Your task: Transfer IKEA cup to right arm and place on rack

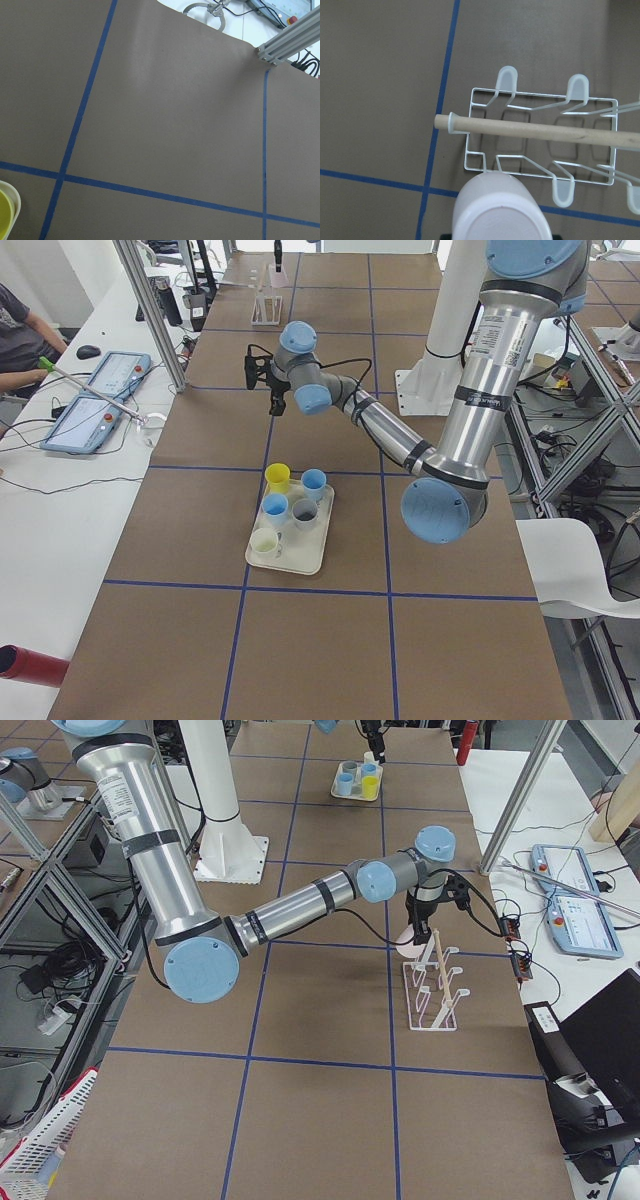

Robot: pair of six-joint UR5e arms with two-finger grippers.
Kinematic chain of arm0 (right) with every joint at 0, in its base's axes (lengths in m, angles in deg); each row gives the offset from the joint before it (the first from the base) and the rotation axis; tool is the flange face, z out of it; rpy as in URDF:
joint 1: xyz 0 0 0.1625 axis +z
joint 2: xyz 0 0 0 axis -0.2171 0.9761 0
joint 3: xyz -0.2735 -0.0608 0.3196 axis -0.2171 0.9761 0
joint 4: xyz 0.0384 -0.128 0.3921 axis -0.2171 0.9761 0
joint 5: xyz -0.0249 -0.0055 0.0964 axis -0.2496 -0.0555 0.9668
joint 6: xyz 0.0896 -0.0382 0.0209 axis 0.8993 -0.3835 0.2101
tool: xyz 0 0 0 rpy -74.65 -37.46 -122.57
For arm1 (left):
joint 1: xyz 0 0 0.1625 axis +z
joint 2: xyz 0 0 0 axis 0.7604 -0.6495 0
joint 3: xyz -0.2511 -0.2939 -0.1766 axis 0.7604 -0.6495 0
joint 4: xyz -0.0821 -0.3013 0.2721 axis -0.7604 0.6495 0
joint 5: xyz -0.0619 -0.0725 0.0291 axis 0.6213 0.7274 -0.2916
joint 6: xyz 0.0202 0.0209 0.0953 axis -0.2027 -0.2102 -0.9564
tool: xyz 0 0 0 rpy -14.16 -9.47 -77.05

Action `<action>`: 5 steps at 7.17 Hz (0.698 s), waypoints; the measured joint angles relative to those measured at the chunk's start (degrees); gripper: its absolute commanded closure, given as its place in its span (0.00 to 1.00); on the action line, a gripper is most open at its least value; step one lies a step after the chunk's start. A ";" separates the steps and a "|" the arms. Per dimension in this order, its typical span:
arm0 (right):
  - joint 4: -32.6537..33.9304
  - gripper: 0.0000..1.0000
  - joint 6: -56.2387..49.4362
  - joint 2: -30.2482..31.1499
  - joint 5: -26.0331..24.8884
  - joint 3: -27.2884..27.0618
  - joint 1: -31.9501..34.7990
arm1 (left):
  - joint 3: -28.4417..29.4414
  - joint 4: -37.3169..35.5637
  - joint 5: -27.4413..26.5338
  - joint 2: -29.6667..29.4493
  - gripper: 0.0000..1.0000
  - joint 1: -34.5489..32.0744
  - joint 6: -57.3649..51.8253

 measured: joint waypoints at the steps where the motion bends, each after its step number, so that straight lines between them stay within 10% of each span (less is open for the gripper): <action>1: -0.02 0.96 -0.05 -1.16 -0.02 1.29 -0.02 | 0.07 0.00 -0.39 -0.01 0.00 0.06 0.00; 3: -0.25 0.89 -0.67 -2.38 0.01 3.63 -0.13 | 0.12 0.00 -0.61 -0.03 0.00 0.11 0.00; 5: -0.34 0.55 -1.49 -2.43 0.02 4.85 -0.25 | 0.09 0.00 -0.62 -0.10 0.00 0.12 -0.02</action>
